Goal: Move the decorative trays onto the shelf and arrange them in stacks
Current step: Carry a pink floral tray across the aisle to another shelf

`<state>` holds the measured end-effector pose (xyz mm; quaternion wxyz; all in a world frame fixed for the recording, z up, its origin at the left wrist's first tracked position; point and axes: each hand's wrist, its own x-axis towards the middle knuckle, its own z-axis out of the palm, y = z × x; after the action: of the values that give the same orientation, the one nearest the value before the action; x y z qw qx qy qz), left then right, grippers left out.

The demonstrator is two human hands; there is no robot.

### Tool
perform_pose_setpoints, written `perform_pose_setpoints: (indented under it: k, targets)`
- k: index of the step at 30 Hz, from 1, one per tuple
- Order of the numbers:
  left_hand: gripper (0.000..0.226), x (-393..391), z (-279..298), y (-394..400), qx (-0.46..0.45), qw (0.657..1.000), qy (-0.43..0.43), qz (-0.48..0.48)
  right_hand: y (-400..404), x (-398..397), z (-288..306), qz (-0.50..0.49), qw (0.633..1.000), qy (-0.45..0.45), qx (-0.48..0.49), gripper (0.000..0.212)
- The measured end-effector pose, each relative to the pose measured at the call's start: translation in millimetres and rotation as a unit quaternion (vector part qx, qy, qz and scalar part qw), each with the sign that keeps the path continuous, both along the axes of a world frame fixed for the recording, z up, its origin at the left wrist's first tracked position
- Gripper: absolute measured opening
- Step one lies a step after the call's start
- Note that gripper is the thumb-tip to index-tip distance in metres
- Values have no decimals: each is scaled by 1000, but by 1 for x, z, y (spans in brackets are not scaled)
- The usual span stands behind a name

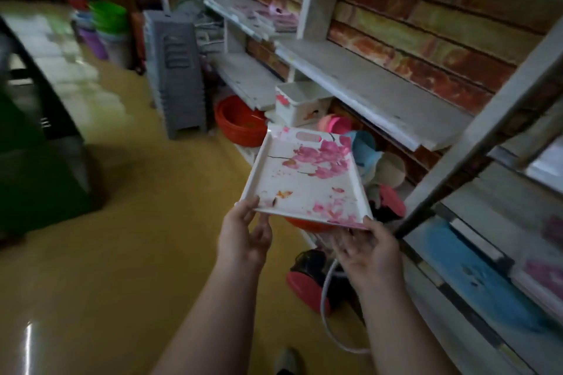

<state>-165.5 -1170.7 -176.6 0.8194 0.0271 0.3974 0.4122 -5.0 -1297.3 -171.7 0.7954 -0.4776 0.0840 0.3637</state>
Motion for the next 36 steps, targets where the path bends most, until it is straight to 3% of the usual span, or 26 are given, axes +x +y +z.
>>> perform_pose_setpoints:
  k: [8,13,22,36]
  targets:
    - [49,-79,-11,67,0,984,61,166,142,-43,-20,171,982,84,1,9]
    - [42,-85,7,129,26,965,103,239,238,-50,-17,254,958,131,23,9]
    - [37,-13,34,243,40,953,78,289,363,23,15,287,944,151,55,17]
    - [45,34,-9,366,-9,944,93,316,485,63,-16,287,943,164,25,10]
